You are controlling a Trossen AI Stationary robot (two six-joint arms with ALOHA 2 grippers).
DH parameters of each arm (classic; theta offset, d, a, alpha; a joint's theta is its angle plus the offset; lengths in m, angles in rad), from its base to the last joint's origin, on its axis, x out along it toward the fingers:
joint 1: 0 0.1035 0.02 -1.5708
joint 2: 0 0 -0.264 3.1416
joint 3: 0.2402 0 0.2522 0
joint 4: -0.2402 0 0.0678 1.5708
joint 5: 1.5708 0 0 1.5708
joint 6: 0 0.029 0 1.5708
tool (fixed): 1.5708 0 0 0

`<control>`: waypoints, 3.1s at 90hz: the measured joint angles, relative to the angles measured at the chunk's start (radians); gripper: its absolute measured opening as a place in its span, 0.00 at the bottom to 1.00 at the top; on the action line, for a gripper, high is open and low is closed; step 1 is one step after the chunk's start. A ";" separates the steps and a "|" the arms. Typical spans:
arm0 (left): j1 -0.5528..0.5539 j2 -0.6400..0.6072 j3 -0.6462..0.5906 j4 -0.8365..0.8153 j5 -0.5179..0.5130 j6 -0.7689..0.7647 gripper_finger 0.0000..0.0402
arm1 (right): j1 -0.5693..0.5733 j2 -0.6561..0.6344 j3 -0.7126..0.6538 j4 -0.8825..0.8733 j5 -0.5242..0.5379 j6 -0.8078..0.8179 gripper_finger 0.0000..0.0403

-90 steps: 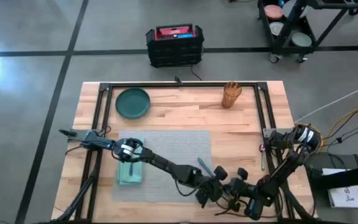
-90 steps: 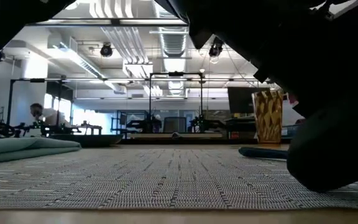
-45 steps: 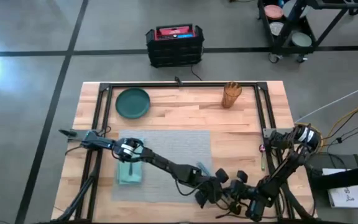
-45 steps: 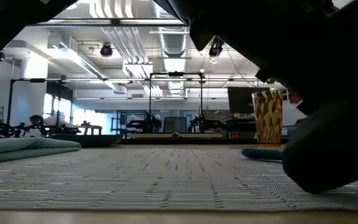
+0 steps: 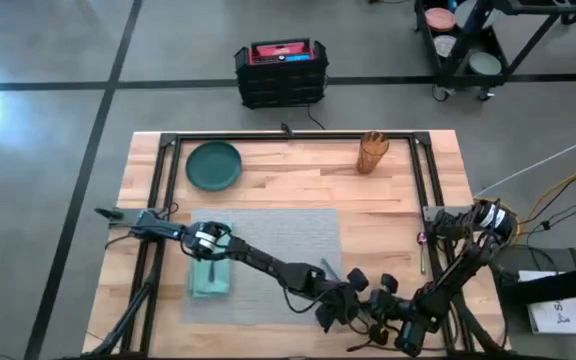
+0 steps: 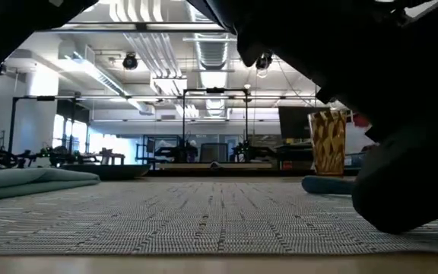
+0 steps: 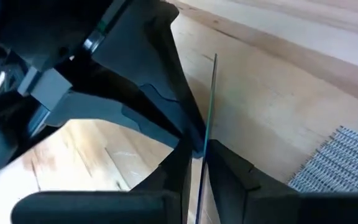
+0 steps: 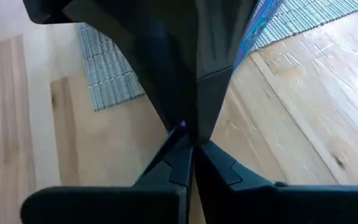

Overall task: Set table place
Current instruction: Put the blue table knife on the right of the gray tablemat

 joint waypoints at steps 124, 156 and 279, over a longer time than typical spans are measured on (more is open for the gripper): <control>-0.008 -0.146 0.231 -0.061 -0.053 -0.209 0.00 | 0.182 -0.622 0.005 -0.623 -0.131 0.063 0.01; -0.010 -0.283 0.231 -0.115 -0.203 -0.381 0.00 | 0.179 -0.616 0.002 -0.618 0.330 -0.221 0.23; -0.008 -0.310 0.227 -0.080 -0.246 -0.516 0.00 | -0.008 -0.608 0.003 -0.256 0.359 -0.694 0.01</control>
